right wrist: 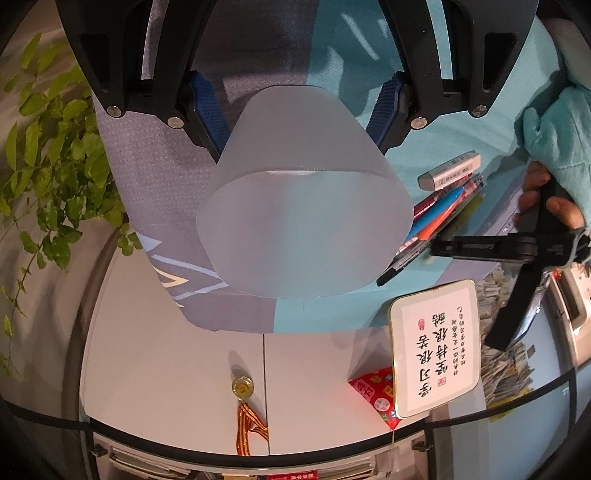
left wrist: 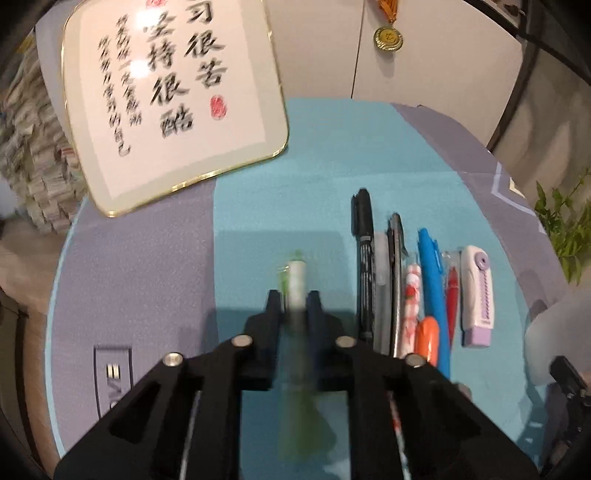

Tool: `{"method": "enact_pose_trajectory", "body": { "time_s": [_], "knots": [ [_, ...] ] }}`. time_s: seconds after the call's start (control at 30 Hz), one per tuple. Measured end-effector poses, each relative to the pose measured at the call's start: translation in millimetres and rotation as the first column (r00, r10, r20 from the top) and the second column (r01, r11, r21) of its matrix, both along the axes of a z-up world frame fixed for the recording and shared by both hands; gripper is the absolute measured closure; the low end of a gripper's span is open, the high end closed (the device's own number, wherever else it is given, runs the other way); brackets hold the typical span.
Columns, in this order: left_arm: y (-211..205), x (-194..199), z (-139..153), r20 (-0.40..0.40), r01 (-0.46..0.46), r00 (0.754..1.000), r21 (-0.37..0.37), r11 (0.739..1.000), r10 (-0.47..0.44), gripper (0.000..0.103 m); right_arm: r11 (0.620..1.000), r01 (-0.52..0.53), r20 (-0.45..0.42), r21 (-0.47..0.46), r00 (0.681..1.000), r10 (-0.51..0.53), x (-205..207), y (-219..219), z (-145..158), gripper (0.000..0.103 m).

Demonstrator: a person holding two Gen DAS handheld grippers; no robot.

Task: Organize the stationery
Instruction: 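Grasp the green highlighter with the left gripper and lift it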

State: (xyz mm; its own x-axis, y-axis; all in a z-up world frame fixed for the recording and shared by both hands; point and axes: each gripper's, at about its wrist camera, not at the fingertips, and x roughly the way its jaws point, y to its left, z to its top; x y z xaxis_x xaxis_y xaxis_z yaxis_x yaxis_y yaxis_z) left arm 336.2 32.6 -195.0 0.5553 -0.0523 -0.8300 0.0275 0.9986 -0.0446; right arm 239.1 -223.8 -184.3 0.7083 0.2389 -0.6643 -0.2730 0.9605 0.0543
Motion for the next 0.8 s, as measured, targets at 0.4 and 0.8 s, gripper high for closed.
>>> {"method": "enact_pose_trajectory", "body": {
  "time_s": [0.4,0.8],
  "knots": [
    [-9.2,2.2,-0.1,-0.013,0.001,1.0,0.04,0.999,-0.001,0.063,1.0,0.01,0.003,0.004,1.0,-0.01,-0.4,-3.6,-0.2,0.033],
    [-13.8,-18.5,57.0,0.132,0.051,0.99,-0.034,0.998,-0.046,0.091,1.0,0.011,0.005,0.001,1.0,-0.011,-0.1,-4.6,0.0,0.033]
  ]
}}
